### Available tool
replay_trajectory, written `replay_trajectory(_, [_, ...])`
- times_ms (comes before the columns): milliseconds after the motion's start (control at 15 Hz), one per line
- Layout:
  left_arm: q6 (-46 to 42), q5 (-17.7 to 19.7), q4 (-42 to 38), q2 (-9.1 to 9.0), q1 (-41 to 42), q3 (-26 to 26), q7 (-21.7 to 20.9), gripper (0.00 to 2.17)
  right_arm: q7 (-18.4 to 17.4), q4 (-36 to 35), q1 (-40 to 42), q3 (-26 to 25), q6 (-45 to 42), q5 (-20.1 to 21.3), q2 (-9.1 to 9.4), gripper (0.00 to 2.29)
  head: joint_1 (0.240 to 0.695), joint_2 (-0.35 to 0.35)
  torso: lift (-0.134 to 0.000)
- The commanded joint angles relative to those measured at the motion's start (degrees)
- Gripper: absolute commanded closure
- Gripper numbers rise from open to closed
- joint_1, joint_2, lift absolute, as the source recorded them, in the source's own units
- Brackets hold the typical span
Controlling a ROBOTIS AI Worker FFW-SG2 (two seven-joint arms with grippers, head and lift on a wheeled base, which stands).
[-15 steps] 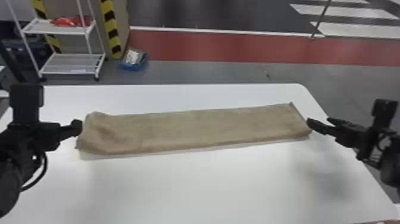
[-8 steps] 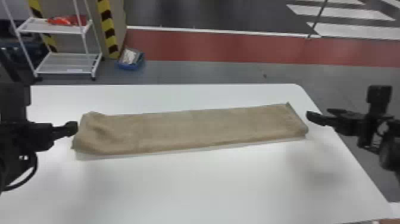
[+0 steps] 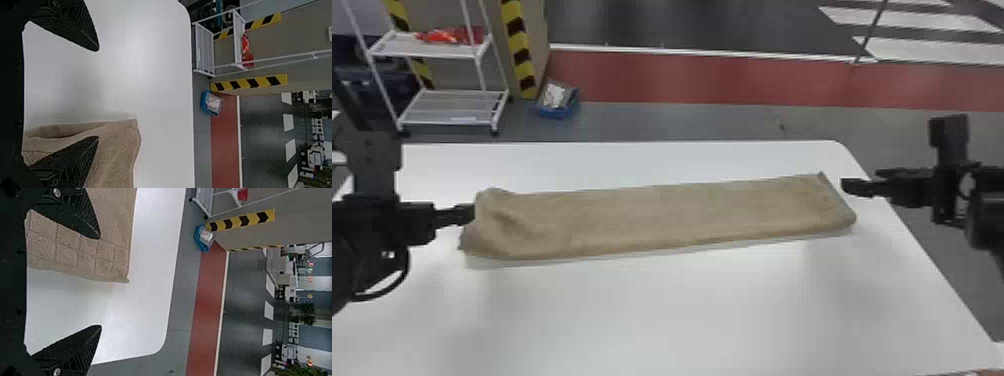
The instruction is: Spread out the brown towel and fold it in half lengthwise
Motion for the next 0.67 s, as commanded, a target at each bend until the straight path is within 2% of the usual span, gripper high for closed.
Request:
replay_trajectory(0, [1.1,0.2,1.3,-0.16,-1.7,-1.3,0.0,0.09,0.2,2.2,-2.1,2.4,0.4,1.4,0.05,0.07,0.695,-0.094,-0.125])
replay_trajectory(333, [2.8,0.2,4.0,-0.69,-5.0,-5.7,0.0,0.09,0.7,7.0,-5.2,4.8,0.2,3.0,0.05,0.08,0.695,-0.102,-0.125])
replay_trajectory(600, [3.5,-0.1,5.4,-0.86,-6.2,-6.3,0.0,0.09,0.8,9.9,-6.4,5.3,-1.0,4.3,-0.12,0.08,0.695,-0.124,-0.125])
